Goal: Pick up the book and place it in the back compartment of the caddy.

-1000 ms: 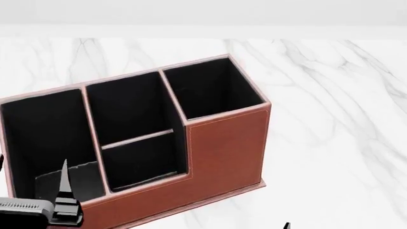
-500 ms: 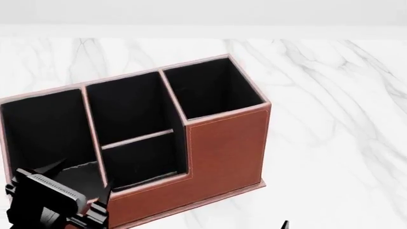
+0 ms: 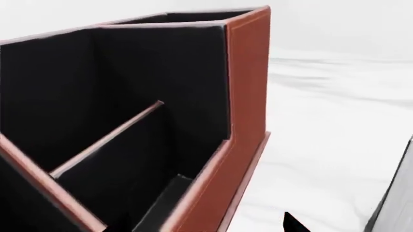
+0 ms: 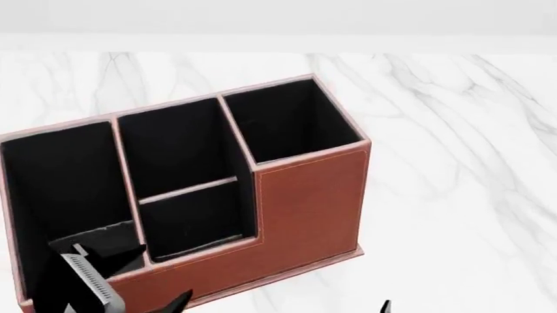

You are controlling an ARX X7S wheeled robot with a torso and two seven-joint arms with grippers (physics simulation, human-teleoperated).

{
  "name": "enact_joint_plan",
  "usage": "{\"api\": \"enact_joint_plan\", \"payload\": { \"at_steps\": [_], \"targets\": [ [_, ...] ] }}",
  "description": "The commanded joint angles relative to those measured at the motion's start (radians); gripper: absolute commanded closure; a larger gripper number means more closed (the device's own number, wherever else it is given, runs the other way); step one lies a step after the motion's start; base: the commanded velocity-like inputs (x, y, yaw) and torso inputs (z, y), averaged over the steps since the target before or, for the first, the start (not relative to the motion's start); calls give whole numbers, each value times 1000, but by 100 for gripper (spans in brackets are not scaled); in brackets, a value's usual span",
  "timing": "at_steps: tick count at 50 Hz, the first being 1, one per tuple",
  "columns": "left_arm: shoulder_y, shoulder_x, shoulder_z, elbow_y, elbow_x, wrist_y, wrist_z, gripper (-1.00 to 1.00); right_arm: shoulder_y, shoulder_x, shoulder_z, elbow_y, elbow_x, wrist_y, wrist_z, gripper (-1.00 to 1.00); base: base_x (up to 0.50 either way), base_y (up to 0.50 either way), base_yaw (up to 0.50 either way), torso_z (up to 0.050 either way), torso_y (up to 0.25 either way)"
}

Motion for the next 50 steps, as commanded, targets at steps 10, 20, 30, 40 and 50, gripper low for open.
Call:
{"api": "enact_joint_plan", "payload": {
  "at_steps": [10,20,30,40,50],
  "targets": [
    [20,-32,65,104,-32,-57,105,-100,9,5,-7,8,4,9,6,-100,0,0,0,0,0],
    [20,-28,86,105,-24,-53,125,-100,8,5,-10,10,-2,7,12,-100,0,0,0,0,0],
    [2,-8,116,81,0,-49,140,-100,11,7,-15,12,-3,8,14,-100,0,0,0,0,0],
    [-20,21,152,53,35,-50,145,-100,15,8,-20,19,-4,10,16,-100,0,0,0,0,0],
    [-35,42,176,34,52,-50,152,-100,17,10,-22,20,-4,10,20,-100,0,0,0,0,0]
  ]
}}
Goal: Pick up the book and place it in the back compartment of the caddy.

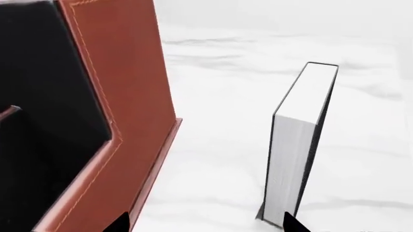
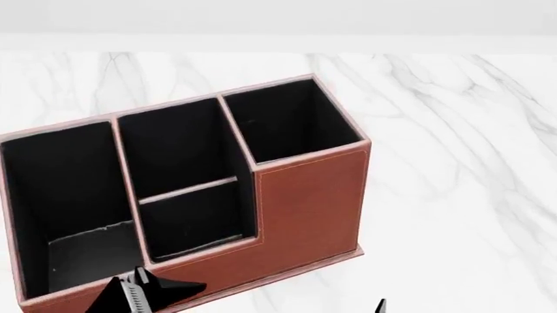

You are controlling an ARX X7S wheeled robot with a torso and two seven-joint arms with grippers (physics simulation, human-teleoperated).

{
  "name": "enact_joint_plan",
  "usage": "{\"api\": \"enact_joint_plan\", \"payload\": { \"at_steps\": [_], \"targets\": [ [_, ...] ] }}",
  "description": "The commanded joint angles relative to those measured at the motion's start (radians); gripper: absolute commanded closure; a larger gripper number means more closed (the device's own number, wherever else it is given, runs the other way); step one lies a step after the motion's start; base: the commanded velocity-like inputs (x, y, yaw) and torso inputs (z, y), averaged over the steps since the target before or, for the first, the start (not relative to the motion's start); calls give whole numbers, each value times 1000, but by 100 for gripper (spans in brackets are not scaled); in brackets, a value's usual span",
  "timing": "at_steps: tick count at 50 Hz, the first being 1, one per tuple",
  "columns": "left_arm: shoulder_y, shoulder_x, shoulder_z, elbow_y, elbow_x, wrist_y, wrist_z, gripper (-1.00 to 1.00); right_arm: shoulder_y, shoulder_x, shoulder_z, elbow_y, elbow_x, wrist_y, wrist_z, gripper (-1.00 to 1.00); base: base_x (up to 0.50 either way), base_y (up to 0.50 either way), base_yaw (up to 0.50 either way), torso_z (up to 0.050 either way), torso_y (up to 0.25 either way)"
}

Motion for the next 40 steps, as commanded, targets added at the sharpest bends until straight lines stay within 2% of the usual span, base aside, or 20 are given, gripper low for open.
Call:
{"api": "enact_joint_plan", "payload": {
  "at_steps": [1,32,40],
  "targets": [
    [-17,22,30,-18,23,-3,8,-100,3,2,-4,4,0,0,4,-100,0,0,0,0,0],
    [-60,105,105,-79,64,12,41,-100,4,11,-14,4,2,-1,10,-100,0,0,0,0,0],
    [-93,143,106,-157,70,30,41,-100,6,11,-19,7,-2,1,12,-100,0,0,0,0,0]
  ]
}}
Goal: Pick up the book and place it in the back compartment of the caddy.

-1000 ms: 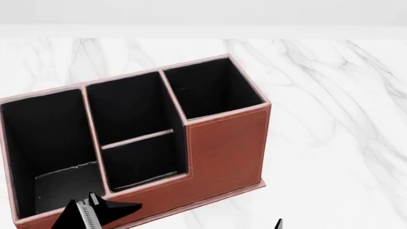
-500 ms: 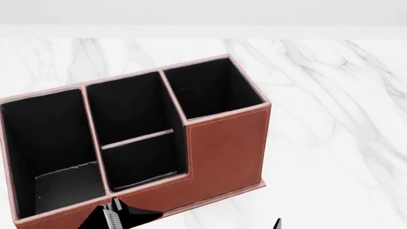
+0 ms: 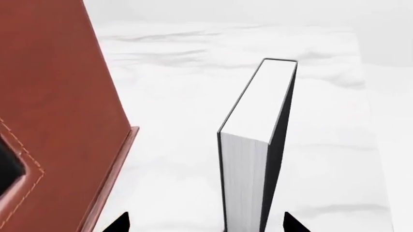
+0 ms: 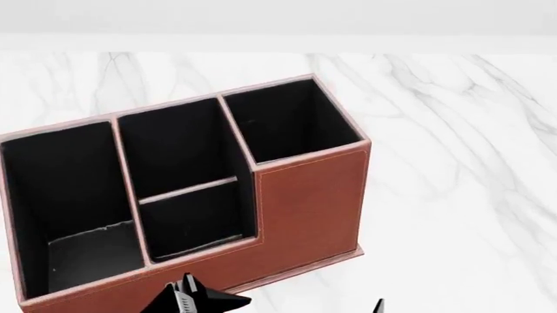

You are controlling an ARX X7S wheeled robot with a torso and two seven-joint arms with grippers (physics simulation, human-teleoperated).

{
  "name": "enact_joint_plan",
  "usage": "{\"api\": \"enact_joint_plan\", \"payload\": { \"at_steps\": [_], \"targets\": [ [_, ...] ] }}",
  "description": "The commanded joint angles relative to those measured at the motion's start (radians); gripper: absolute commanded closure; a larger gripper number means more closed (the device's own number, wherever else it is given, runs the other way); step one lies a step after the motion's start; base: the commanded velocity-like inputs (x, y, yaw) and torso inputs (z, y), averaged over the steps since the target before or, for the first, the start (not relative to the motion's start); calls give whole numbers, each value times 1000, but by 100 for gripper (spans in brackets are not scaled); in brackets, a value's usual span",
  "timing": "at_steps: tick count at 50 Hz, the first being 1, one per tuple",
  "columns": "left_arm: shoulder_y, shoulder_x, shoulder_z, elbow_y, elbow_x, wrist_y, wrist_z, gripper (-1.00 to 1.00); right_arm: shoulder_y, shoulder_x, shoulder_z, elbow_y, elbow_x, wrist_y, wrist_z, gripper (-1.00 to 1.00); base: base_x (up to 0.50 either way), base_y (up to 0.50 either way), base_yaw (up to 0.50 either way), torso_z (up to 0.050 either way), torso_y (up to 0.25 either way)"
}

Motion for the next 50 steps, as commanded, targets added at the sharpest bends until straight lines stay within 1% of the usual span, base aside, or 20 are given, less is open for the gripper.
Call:
{"api": "enact_joint_plan", "payload": {
  "at_steps": [1,11,31,39,45,50],
  "targets": [
    [-33,42,11,-74,10,19,7,-100,1,1,-6,4,-5,-1,2,-100,0,0,0,0,0],
    [-75,97,24,-195,25,59,21,-100,7,2,-9,11,-3,-2,4,-100,0,0,0,0,0],
    [-83,132,57,-208,33,67,37,-100,9,7,-15,13,0,-5,8,-100,0,0,0,0,0],
    [-96,153,62,-263,33,89,48,-100,10,7,-18,14,-1,-4,11,-100,0,0,0,0,0],
    [-124,187,65,-337,39,112,50,-100,13,10,-20,16,2,-3,11,-100,0,0,0,0,0],
    [-168,240,72,-466,47,150,62,-100,13,12,-21,14,5,-3,12,-100,0,0,0,0,0]
  ]
}}
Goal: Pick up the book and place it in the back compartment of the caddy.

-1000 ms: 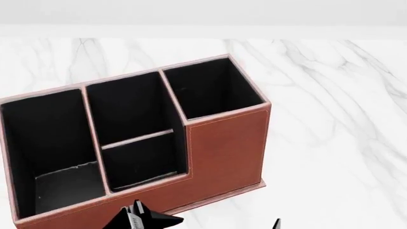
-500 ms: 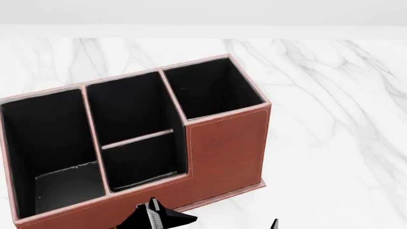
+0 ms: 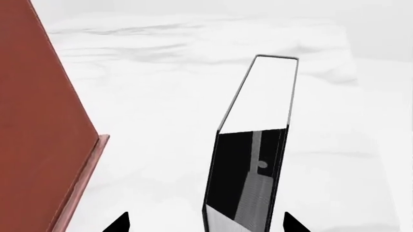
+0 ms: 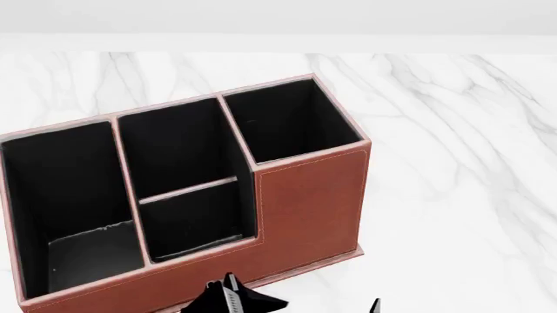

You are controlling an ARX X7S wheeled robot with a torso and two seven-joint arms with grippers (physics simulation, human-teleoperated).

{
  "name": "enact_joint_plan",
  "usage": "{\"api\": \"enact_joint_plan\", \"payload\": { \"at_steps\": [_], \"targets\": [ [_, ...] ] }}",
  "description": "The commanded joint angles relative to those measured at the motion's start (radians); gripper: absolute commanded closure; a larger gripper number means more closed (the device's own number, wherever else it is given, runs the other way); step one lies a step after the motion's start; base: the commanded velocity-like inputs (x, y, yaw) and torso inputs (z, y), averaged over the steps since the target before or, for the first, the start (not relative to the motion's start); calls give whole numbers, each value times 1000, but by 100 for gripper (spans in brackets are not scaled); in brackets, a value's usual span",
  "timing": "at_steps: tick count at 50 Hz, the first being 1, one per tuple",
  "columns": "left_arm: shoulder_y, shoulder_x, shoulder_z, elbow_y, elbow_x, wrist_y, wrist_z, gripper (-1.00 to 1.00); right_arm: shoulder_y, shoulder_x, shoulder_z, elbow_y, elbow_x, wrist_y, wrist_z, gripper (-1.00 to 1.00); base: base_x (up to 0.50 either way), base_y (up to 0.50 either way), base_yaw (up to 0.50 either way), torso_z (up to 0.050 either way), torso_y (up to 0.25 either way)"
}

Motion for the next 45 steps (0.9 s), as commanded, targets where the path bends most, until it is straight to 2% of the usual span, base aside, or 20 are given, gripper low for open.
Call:
{"api": "enact_joint_plan", "payload": {
  "at_steps": [1,5,16,20,21,28,38,45],
  "targets": [
    [-60,75,12,-173,11,53,16,-100,2,4,-3,-2,5,1,2,-100,0,0,0,0,0],
    [-98,120,30,-292,2,102,26,-100,2,6,-3,-3,10,0,3,-100,0,0,0,0,0],
    [-168,122,428,-373,-348,185,-59,-100,0,9,-8,-5,11,-1,4,-100,0,0,0,0,0],
    [-182,122,541,-377,-445,206,-72,-100,-1,11,-9,-7,10,-2,5,-100,0,0,0,0,0],
    [-184,122,561,-374,-471,201,-68,100,-1,11,-10,-6,11,-3,4,-100,0,0,0,0,0],
    [-190,122,664,-378,-559,229,-80,100,-5,13,-10,-12,10,-4,7,-100,0,0,0,0,0],
    [-189,120,689,-443,-594,277,-70,100,-8,15,-7,-18,7,-4,15,-100,0,0,0,0,0],
    [-197,9,696,-268,-590,236,-180,100,-7,15,-6,-18,6,-5,20,-100,0,0,1,0,0]
  ]
}}
